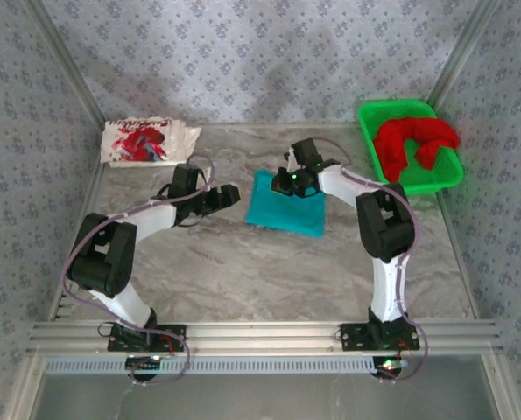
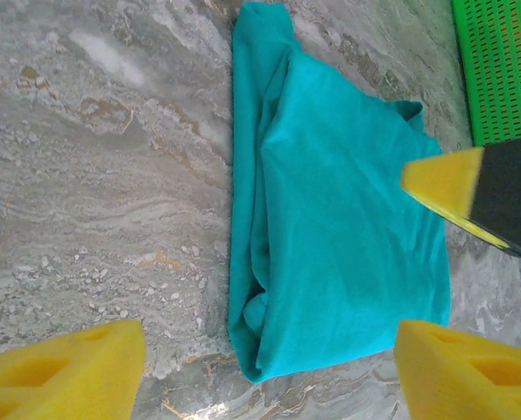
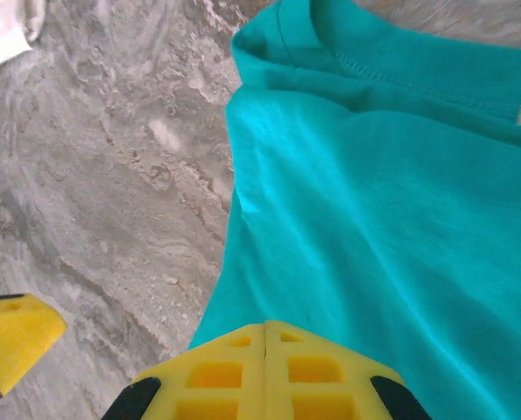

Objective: Fold and stack the t-shirts

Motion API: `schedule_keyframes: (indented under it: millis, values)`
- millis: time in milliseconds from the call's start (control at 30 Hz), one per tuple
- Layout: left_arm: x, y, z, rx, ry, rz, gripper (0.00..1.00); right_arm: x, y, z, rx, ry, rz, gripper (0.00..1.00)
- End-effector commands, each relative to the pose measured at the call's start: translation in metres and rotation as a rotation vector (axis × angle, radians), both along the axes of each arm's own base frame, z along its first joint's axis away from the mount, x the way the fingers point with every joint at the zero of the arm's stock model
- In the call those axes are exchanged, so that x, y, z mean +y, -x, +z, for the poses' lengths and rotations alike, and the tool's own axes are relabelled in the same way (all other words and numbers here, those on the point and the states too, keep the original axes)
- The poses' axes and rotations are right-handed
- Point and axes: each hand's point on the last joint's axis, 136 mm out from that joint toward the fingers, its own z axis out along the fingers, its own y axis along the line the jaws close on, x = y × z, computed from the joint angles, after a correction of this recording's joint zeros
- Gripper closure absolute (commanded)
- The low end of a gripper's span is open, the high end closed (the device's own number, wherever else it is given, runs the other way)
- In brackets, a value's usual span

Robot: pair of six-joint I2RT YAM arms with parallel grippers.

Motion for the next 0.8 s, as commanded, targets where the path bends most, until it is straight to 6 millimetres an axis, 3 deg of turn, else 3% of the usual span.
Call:
schedule_keyframes:
  millis: [0,133,333,533,633,767]
  values:
    - [-0.011,-0.001,-0.009,0.008,0.043,-0.013,0.16,-0.018,0.008,-0.042,0.116,0.023,-0.071,1.0]
    - [-0.025,0.004,-0.016,0.016,0.01,-0.051,0.16,-0.034,0.019,-0.045,0.125,-0.003,-0.098,1.0]
    - [-0.039,-0.003,-0.015,0.031,0.02,-0.075,0.17,-0.033,0.038,-0.013,0.111,-0.087,-0.034,1.0]
    - [-0.055,-0.001,-0.011,0.051,0.008,-0.12,0.17,-0.063,0.052,0.019,0.054,-0.061,-0.061,1.0]
    - [-0.06,0.001,-0.018,0.08,-0.026,-0.143,0.17,-0.088,0.057,0.011,0.081,0.006,-0.121,1.0]
    - [-0.066,0.0,-0.031,0.124,-0.033,-0.163,0.17,-0.113,0.064,-0.016,0.146,0.055,-0.172,1.0]
